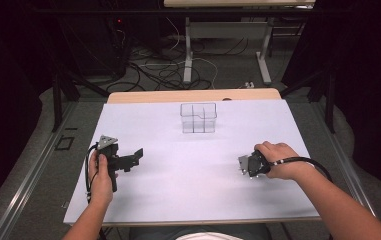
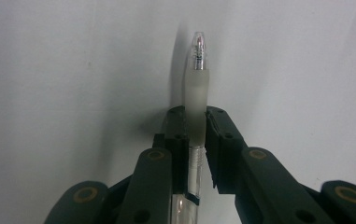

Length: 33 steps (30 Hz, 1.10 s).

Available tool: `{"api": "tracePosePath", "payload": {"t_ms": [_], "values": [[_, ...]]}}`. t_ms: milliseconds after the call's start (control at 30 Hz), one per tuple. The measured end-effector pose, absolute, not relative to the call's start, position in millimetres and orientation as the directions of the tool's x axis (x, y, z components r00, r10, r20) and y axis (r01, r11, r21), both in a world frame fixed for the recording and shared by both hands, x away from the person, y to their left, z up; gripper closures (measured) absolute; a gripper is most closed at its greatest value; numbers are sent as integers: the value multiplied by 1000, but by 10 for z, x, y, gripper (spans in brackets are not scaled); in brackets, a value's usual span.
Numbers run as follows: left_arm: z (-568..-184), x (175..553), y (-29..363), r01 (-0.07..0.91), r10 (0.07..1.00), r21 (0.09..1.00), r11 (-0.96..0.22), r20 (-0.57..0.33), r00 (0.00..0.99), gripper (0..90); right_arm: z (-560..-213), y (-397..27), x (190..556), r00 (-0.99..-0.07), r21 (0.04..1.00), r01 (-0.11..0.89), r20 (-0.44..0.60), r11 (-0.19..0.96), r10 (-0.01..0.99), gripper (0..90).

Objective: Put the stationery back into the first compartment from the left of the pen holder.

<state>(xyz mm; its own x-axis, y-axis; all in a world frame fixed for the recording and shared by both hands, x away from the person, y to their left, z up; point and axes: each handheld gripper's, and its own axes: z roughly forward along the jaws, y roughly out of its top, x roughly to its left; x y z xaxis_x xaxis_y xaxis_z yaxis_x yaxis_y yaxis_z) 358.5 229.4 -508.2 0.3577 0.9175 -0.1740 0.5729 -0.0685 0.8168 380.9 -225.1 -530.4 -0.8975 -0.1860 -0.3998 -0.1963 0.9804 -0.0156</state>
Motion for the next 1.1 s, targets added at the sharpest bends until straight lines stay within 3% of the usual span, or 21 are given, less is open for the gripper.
{"api": "tracePosePath", "payload": {"t_ms": [433,567,767,933,1100], "values": [[-5085,3585,2289,576,917,814,-72,-173,359,2,-5136,-2165,3837,-853,62,-159,-511,985,-105,798],[-5088,3586,2289,577,917,813,-73,-173,360,2,-5097,-2117,3843,-811,158,-166,-584,973,-44,799],[-5087,3586,2288,576,917,814,-75,-171,361,2,-4920,-2031,3854,-786,283,-124,-613,951,80,799],[-5086,3586,2287,577,917,813,-77,-170,362,2,-4787,-1991,3866,-799,413,-45,-561,909,215,799],[-5087,3588,2287,577,916,813,-77,-170,362,2,-4702,-1983,3905,-803,495,-35,-531,868,270,799]]}}
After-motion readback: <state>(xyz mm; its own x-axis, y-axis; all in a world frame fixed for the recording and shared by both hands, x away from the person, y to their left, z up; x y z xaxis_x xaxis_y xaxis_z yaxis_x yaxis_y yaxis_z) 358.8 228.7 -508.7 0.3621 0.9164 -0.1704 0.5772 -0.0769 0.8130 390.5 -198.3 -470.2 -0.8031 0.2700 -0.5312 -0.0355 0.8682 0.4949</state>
